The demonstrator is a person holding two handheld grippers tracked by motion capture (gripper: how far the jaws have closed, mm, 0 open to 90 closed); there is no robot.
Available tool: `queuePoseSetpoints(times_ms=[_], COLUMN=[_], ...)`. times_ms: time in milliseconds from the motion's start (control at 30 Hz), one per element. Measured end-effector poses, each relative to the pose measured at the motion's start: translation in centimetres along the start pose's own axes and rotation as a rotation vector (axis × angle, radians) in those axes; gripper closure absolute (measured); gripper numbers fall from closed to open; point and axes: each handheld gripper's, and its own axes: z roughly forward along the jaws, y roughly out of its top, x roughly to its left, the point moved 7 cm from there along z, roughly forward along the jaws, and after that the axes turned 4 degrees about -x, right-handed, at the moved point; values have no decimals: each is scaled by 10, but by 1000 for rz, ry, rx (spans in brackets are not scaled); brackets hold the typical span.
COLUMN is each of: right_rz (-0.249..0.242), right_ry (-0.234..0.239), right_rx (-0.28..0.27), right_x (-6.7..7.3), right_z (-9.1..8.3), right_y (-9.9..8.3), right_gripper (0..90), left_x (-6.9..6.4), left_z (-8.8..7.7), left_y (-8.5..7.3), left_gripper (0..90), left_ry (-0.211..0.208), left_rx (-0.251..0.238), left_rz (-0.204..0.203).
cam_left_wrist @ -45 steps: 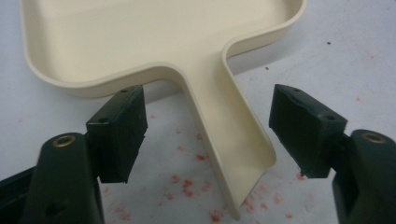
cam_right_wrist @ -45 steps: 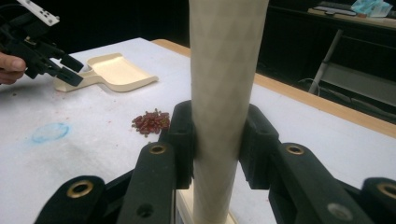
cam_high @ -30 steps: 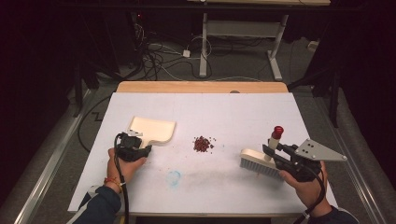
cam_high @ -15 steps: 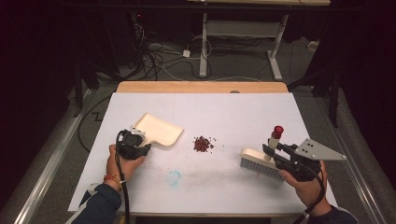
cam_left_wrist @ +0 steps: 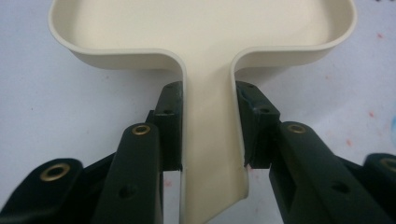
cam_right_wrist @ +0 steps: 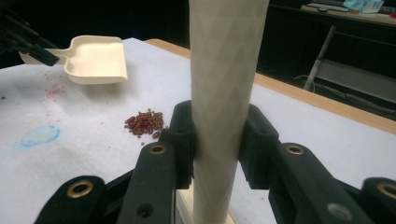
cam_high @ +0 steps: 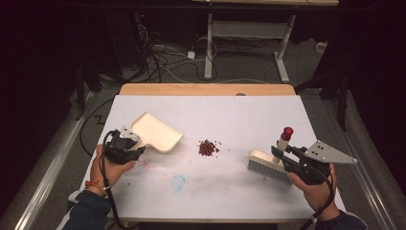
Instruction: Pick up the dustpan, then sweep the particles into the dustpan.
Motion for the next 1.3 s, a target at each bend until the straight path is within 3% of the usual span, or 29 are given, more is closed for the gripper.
queuePoseSetpoints(times_ms=[133, 167, 267, 367, 800, 1033, 1067, 1100, 1300], right_rz=[3, 3, 15, 26, 34, 50, 50, 50, 47], right_ry=[-1, -5, -14, -24, -71, -85, -85, -83, -98], right_rx=[3, 3, 2, -2, -8, -48, -48, -52, -30], right_x=[-1, -2, -5, -7, -12, -11, -11, -9, -3], right_z=[3, 5, 6, 9, 48, 92, 92, 104, 141], right_y=[-1, -1, -1, 0, 15, 40, 40, 44, 44], right_gripper=[697, 697, 697, 697, 697, 698, 698, 698, 698], left_x=[-4, -9, -14, -25, -56, -66, -68, -71, -79], left_z=[-7, -10, -12, -15, -12, -6, -5, -3, 3], left_y=[-7, -10, -11, -13, -16, -14, -13, -12, -12], left_gripper=[642, 642, 642, 642, 642, 642, 642, 642, 641], left_ry=[-24, -44, -55, -98, -199, -227, -229, -237, -256], left_rx=[41, 56, 71, 89, 111, 113, 110, 107, 107], left_rz=[56, 91, 116, 159, 240, 251, 251, 251, 254])
